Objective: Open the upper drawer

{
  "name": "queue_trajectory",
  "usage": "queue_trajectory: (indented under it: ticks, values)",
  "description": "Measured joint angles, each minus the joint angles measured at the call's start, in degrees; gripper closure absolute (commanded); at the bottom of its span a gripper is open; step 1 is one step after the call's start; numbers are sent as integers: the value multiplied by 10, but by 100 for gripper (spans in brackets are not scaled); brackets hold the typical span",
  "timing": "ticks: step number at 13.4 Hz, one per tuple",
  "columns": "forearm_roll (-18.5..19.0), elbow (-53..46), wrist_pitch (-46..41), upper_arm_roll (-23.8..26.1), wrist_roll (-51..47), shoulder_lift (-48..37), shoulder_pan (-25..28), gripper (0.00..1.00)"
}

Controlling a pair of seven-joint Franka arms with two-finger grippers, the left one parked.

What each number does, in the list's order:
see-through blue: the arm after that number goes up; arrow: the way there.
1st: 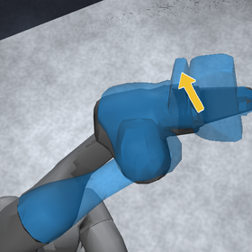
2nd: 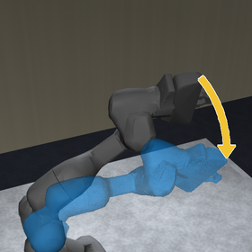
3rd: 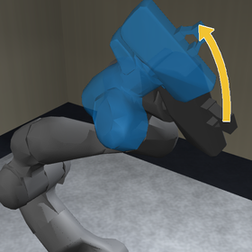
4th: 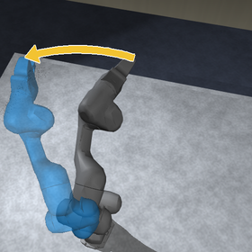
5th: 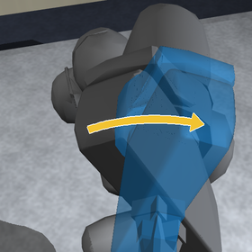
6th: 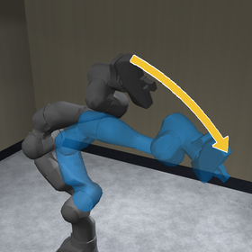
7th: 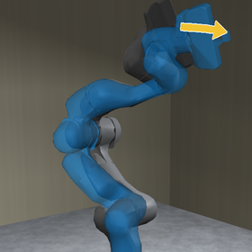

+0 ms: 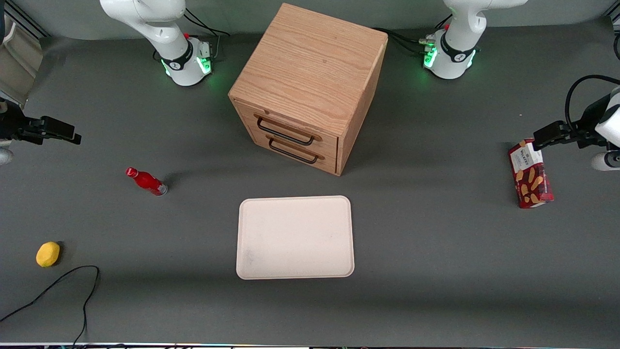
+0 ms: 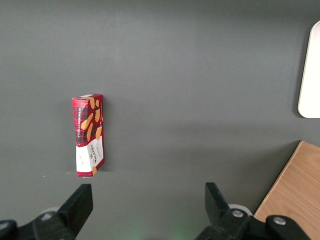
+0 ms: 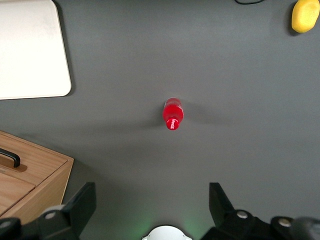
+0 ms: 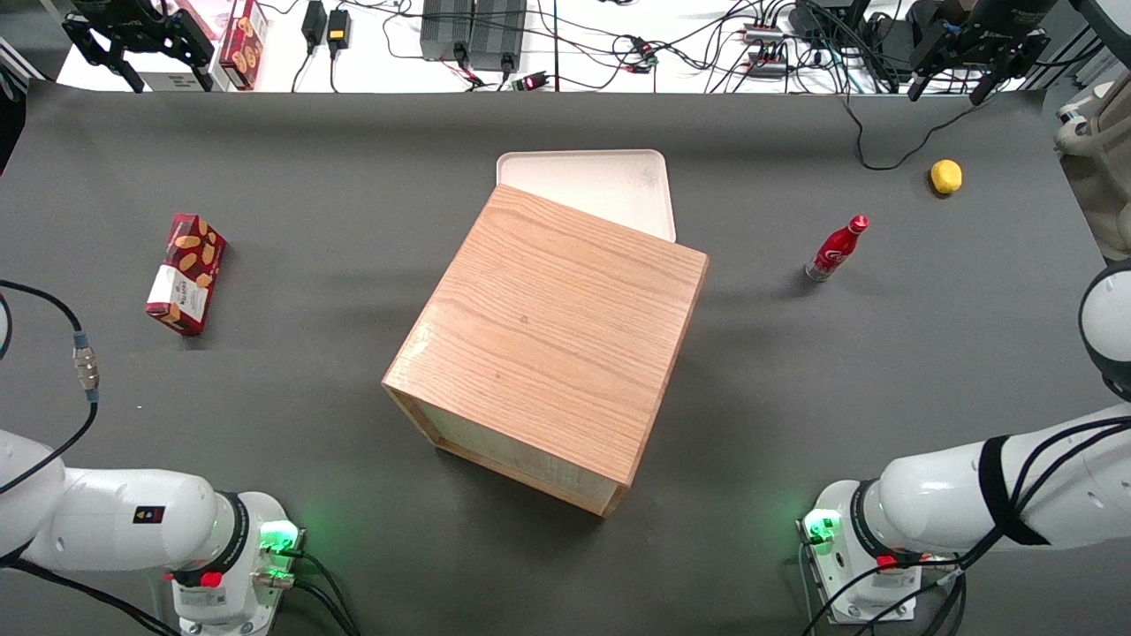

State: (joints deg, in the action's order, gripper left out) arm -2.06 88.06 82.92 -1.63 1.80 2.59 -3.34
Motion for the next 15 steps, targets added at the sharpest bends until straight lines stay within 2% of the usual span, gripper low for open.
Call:
queue_trajectory:
  ticks: [15]
  values:
    - [0, -7, -3, 7, 26, 11, 5, 0]
